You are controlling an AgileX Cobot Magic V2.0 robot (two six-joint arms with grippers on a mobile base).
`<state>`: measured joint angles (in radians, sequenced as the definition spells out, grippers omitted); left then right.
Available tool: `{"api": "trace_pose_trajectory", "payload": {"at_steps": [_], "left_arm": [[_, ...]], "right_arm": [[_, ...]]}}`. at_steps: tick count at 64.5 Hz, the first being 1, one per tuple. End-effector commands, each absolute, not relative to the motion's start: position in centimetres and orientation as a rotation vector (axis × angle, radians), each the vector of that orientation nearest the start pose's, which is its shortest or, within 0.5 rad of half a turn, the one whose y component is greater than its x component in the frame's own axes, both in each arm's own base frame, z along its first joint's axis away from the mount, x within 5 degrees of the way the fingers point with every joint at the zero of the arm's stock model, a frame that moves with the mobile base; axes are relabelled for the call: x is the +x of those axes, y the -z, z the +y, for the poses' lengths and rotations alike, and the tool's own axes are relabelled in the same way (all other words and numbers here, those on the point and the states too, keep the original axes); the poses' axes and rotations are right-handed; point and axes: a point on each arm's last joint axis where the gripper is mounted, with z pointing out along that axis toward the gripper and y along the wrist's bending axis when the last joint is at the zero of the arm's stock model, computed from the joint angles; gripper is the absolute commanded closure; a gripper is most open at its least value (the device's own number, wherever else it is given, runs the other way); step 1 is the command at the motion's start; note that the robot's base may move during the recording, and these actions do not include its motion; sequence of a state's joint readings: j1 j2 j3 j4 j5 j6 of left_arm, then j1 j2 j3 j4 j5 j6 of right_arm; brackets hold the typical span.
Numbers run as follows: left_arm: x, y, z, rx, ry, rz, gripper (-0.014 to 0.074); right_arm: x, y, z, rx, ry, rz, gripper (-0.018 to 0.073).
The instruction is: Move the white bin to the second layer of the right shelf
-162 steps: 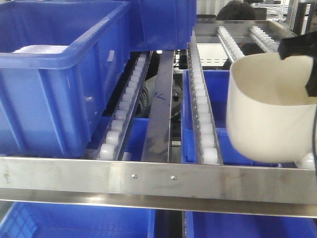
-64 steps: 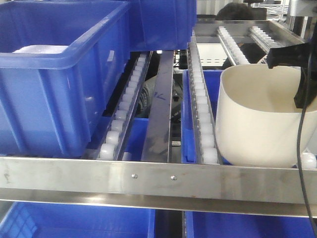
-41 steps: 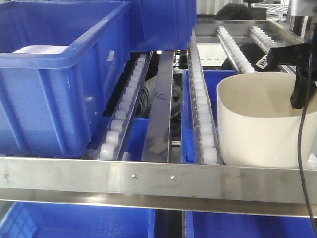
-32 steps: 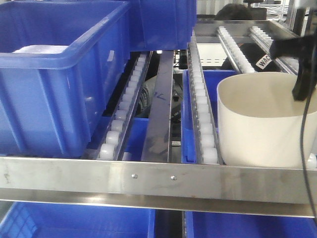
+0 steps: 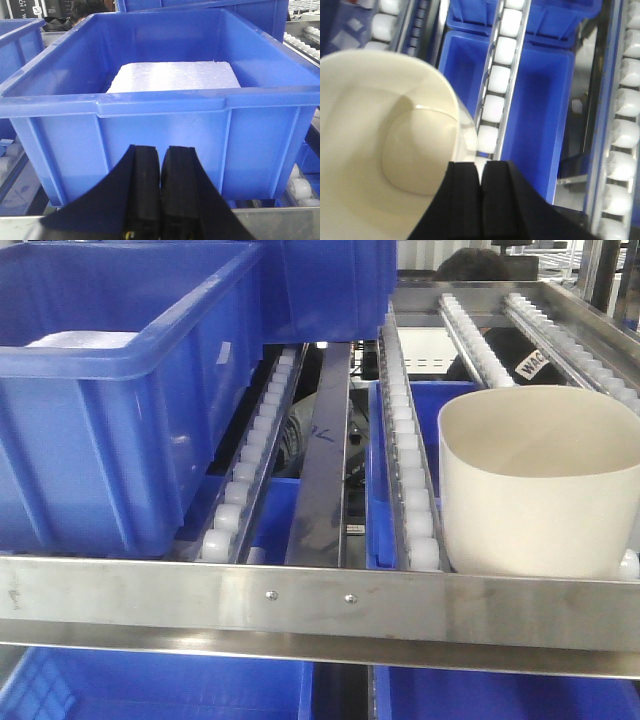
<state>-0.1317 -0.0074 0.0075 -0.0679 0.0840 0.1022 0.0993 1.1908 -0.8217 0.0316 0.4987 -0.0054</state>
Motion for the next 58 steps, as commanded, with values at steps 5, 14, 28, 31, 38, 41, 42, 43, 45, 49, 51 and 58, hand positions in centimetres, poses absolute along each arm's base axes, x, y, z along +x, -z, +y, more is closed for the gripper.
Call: {"api": "trace_pose_trajectory", "payload": {"at_steps": [5,14,28,31,38,41,42,43,45,49,51,58], "left_arm": [[5.6,-19.9,-0.8,0.122,0.089,1.502,0.0512],[5.6,-19.9,-0.8,0.122,0.089,1.502,0.0512],[5.6,-19.9,-0.8,0.122,0.089,1.502,0.0512],[5.6,-19.9,-0.8,0.122,0.089,1.502,0.0512],[5.6,-19.9,-0.8,0.122,0.089,1.502,0.0512],[5.6,-19.9,-0.8,0.122,0.089,1.502,0.0512],[5.6,-19.9,-0.8,0.122,0.089,1.502,0.0512],[5.6,-19.9,-0.8,0.122,0.089,1.502,0.0512],[5.6,-19.9,-0.8,0.122,0.089,1.502,0.0512],[5.6,-19.9,-0.8,0.122,0.089,1.502,0.0512],[5.6,-19.9,-0.8,0.122,0.089,1.502,0.0512],[5.6,-19.9,-0.8,0.122,0.089,1.502,0.0512]], "right_arm": [[22.7,-30.8,0.9,-0.065,-0.048,2.174,0.0502],[20.7,-30.9,0.3,-0.033,-0.029,2.090,0.0502],[17.1,-29.7,0.2,0.016,-0.045,1.918,0.0502],[16.2,-29.6,0.2,0.016,-0.038,1.863,0.0502],[14.1,-29.4,0.1,0.019,-0.024,1.713,0.0502],[13.3,-29.3,0.0,0.024,-0.019,1.650,0.0502],[12.9,-29.2,0.0,0.024,-0.018,1.634,0.0502],[12.7,-29.1,0.0,0.026,-0.017,1.617,0.0502],[12.0,-28.9,0.0,0.027,-0.015,1.586,0.0502],[11.1,-28.5,-0.1,0.028,-0.015,1.557,0.0502],[10.9,-28.3,-0.1,0.027,-0.015,1.555,0.0502],[10.8,-27.9,-0.1,0.027,-0.015,1.563,0.0502]]}}
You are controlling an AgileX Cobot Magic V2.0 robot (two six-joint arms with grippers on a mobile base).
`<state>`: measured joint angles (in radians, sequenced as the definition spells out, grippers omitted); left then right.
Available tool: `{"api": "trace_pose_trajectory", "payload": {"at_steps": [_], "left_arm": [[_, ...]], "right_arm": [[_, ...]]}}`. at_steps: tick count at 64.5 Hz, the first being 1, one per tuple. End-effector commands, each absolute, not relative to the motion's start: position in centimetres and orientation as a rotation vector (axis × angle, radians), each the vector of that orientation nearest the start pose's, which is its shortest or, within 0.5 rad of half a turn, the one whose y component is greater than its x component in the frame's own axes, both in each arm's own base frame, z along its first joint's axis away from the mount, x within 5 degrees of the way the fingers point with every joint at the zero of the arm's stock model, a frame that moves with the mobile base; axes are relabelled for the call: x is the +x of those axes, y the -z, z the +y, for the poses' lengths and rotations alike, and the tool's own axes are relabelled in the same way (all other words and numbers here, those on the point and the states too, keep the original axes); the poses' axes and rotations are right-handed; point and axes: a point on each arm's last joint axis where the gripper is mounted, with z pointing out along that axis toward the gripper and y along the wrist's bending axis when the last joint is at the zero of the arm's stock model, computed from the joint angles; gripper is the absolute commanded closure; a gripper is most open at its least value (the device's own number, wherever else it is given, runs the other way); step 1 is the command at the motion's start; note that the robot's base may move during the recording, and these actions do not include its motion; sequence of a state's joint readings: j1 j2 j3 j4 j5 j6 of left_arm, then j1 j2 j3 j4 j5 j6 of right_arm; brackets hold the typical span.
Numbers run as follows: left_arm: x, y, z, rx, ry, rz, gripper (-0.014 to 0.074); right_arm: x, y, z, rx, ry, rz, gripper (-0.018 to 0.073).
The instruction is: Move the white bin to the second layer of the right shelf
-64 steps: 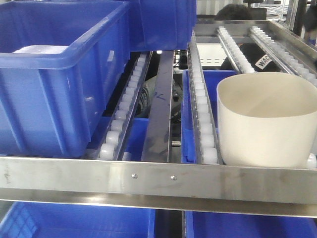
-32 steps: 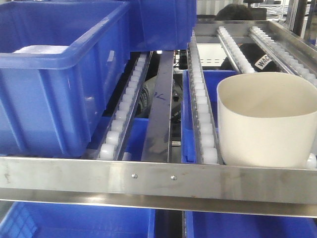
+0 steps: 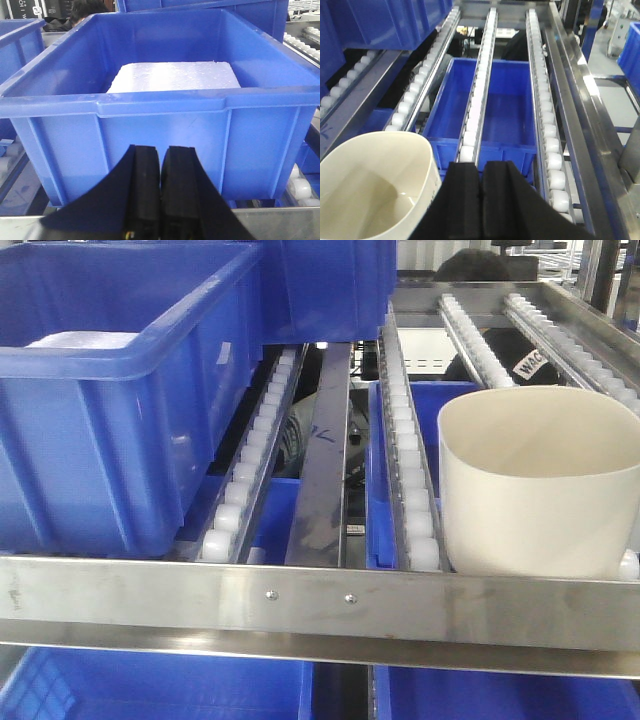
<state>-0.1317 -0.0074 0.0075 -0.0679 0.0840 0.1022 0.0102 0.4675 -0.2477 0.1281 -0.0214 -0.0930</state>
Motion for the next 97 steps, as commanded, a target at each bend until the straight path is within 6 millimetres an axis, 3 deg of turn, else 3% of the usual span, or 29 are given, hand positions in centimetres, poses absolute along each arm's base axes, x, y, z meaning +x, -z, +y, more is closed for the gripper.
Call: {"api": "trace_pose_trajectory", "payload": {"at_steps": [1,22,36,49,65,97], "left_arm": [[5.6,-19.9,-0.8,0.122,0.089,1.502,0.0512],[5.6,-19.9,-0.8,0.122,0.089,1.502,0.0512],[5.6,-19.9,-0.8,0.122,0.089,1.502,0.0512],[5.6,-19.9,-0.8,0.122,0.089,1.502,0.0512],[5.6,-19.9,-0.8,0.122,0.089,1.502,0.0512],[5.6,-19.9,-0.8,0.122,0.089,1.502,0.0512]], "right_arm": [[10.8,-27.9,-0.1,0.027,-0.015,1.564,0.0502],[10.7,-27.5,-0.1,0.027,-0.015,1.574,0.0502],[7.8,-27.9,-0.5,0.065,0.027,1.423,0.0502],[5.7,-25.2,-0.8,0.104,0.107,1.350,0.0502],[5.4,-21.7,-0.6,0.125,0.044,1.387,0.0502],[5.5,-20.3,-0.2,0.072,-0.008,1.540,0.0502]]}}
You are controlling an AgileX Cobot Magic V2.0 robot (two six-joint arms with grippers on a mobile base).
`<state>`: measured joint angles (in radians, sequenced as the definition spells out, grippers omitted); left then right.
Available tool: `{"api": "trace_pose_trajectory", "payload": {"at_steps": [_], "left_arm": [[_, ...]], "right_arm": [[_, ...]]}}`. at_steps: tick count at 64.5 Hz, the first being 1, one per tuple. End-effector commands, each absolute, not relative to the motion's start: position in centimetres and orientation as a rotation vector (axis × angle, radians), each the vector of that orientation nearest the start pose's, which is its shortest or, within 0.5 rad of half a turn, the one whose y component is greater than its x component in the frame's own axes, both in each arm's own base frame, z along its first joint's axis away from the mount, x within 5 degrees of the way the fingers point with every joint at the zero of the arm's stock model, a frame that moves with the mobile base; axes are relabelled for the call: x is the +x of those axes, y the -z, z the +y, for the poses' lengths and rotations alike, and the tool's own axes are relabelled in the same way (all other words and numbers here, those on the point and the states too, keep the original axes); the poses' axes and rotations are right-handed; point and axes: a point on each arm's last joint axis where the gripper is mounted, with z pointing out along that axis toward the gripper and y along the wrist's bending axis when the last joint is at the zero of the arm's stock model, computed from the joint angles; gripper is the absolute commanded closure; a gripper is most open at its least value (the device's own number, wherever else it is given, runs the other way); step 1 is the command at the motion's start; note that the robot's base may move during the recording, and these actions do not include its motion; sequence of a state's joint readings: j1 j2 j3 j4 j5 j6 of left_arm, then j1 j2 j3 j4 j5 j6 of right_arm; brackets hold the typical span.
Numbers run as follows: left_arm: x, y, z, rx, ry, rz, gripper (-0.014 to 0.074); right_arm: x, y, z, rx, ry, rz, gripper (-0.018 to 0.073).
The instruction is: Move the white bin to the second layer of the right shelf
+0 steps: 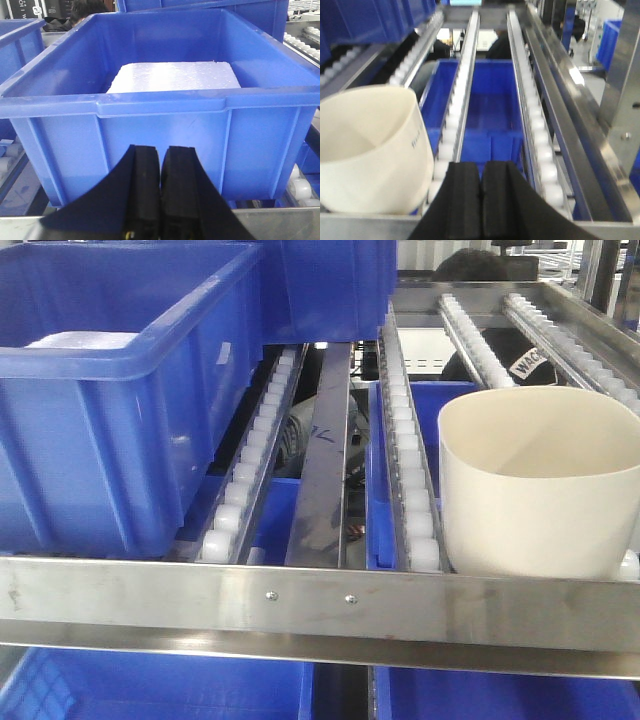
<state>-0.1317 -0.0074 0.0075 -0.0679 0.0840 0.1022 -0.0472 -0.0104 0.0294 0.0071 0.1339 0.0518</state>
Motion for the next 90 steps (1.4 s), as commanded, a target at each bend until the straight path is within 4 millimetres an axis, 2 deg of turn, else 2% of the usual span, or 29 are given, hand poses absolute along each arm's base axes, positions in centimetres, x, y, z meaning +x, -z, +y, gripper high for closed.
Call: {"api": "trace_pose_trajectory", "payload": {"at_steps": [1,14,90], "left_arm": [[5.59,-19.94,-0.77,0.122,0.089,1.502,0.0512],[5.59,-19.94,-0.77,0.122,0.089,1.502,0.0512],[5.59,-19.94,-0.77,0.122,0.089,1.502,0.0512]], "right_arm": [[5.46,-20.36,-0.23,0.072,-0.008,1.537,0.0502],[5.40,-21.19,-0.23,0.046,0.018,1.447,0.0502],[5.42,-20.95,-0.23,0.073,-0.012,1.471,0.0502]]}}
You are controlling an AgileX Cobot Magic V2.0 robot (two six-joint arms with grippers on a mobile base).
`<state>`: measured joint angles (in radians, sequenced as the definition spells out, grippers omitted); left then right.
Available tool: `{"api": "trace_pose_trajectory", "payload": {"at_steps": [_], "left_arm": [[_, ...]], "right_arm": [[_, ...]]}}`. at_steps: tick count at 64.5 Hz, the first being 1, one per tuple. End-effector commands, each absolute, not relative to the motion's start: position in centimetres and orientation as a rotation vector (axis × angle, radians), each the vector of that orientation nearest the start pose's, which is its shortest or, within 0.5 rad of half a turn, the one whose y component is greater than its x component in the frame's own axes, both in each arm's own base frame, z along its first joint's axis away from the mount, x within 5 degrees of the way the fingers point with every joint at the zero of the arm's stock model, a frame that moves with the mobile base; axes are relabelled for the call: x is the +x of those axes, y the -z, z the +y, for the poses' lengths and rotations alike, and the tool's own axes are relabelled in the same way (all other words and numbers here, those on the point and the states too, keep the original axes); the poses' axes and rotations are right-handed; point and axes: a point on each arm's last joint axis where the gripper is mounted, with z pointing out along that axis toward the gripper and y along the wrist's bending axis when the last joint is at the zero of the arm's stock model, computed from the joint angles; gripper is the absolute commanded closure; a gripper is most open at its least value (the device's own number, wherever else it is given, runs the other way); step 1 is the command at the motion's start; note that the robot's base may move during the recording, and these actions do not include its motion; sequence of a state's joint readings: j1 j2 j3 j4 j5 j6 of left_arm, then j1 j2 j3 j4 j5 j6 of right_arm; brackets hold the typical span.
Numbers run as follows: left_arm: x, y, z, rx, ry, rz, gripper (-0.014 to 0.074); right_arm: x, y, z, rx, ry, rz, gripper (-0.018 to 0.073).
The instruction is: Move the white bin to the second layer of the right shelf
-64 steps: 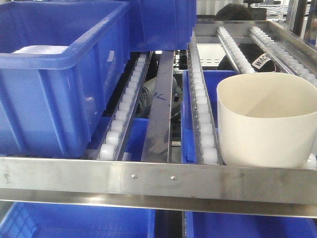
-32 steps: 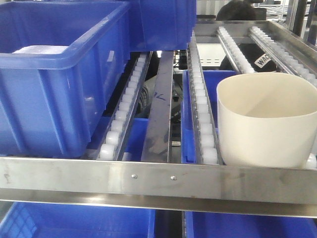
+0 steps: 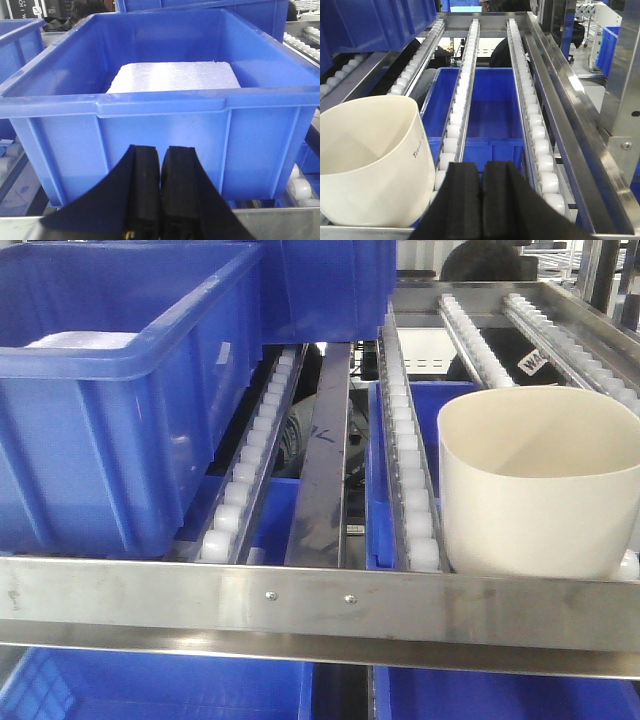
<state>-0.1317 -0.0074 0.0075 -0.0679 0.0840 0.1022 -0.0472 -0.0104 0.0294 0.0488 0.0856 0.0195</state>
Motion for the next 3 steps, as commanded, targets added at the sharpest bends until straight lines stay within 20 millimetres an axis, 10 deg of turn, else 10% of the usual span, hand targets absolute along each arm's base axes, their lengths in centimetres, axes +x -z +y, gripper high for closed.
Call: {"api": "trace_pose_trajectory", "payload": {"at_steps": [1,3], "left_arm": [[5.59,-19.94,-0.77,0.122,0.089,1.502,0.0512],[5.59,-19.94,-0.77,0.122,0.089,1.502,0.0512]], "right_arm": [[5.42,-20.95,-0.23,0.073,-0.012,1.471,0.0502],[5.42,-20.95,-0.23,0.073,-0.012,1.471,0.0502]]}}
